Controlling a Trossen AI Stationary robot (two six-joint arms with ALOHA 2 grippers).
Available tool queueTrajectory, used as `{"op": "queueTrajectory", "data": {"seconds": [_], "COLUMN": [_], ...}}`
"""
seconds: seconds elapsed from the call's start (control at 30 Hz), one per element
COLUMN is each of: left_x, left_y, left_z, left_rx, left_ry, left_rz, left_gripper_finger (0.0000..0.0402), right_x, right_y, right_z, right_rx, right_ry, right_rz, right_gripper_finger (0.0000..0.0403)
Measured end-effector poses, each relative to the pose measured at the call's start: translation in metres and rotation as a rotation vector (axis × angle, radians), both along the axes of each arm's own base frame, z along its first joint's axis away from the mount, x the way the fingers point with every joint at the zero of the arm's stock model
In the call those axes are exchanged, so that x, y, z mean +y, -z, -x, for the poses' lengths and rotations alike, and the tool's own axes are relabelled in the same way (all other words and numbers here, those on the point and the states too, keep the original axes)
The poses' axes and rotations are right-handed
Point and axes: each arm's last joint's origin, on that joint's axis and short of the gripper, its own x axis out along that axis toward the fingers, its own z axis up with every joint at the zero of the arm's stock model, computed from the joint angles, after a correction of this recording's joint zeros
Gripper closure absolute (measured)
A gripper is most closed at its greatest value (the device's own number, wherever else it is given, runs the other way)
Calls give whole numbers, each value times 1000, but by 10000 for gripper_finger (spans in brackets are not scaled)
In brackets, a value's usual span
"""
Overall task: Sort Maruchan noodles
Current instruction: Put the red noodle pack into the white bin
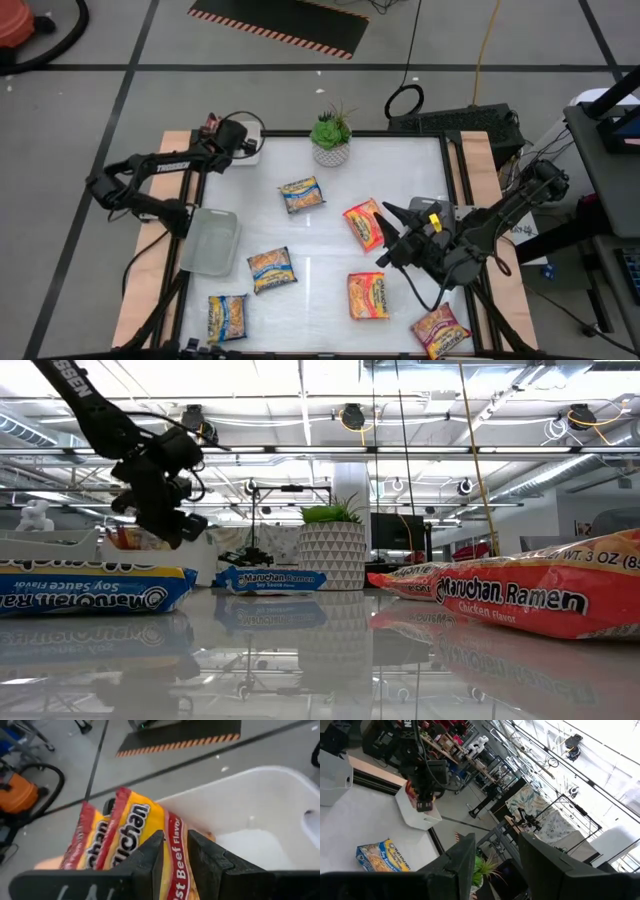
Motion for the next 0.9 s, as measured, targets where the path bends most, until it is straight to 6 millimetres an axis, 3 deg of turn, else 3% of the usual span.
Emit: {"op": "queueTrajectory", "data": {"seconds": [0.27, 0.9], "left_x": [-20, -82], "left_y": [-24, -70], "left_z": [-9, -13], "left_rx": [-14, -144], "left_ry": [133, 493], "left_rz": [-70, -19], "left_gripper_finger": [309, 309], "right_x": [0, 2], "right_y": [0, -1], "right_z": [0, 1], "right_rx": [-30, -103], "right_ry": [2, -2], "right_rz": [-29, -96], "right_gripper_finger": [259, 259]}}
